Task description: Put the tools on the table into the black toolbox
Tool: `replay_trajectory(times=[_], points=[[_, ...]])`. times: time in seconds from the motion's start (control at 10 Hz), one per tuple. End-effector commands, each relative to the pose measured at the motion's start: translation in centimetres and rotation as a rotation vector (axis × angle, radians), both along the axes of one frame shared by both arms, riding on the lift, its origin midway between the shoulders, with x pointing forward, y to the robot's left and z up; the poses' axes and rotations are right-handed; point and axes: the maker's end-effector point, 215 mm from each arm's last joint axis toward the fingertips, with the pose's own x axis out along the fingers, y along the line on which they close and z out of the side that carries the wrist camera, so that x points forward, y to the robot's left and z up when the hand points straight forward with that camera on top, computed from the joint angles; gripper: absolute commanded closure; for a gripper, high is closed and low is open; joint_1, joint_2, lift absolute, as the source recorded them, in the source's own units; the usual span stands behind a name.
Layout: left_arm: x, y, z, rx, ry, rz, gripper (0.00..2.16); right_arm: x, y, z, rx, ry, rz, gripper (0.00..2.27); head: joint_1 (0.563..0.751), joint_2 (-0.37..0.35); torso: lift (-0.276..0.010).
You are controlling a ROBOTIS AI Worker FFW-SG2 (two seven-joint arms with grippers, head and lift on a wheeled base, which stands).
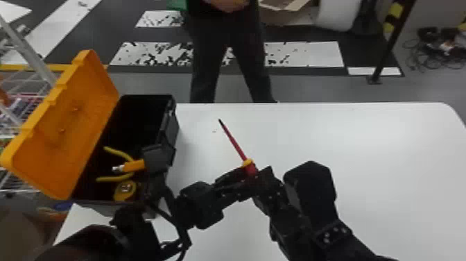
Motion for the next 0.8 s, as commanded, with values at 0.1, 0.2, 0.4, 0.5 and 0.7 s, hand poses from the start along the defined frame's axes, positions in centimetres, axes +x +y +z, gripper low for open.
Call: replay_trajectory(times=[0.1,0.2,0.4,0.5,0.7], points=[[0.14,0.09,0.02,0.003,-0.003,0.002,1.86,-0.08,0.06,-0.05,-0.001,0.002,0.001,2.26,0.695,0.106,-0.075],[0.42,0.51,-0.21,0.018,0.000,0.017,2.14,-0.07,0.03,-0.06,-0.003,0.002,0.001,2.26,0.695,0.107,-0.075],[0.51,0.54,-0.09,0.019,-0.009,0.011,2.14,0.08,-0.11,0.03,-0.006,-0.004,-0.008,2.26,0.695,0.113,-0.075],[0.65,0.61,0.02,0.019,-0.012,0.012,2.14,0.18,-0.03,0.27,-0.007,-0.015,-0.015,1.76,0.695,0.112,-0.075],[0.81,0.70,0.11,0.021,-0.015,0.014,2.14,0.30,0.05,0.51,-0.003,-0.023,-0.014,0.15,0.695,0.114,-0.075]])
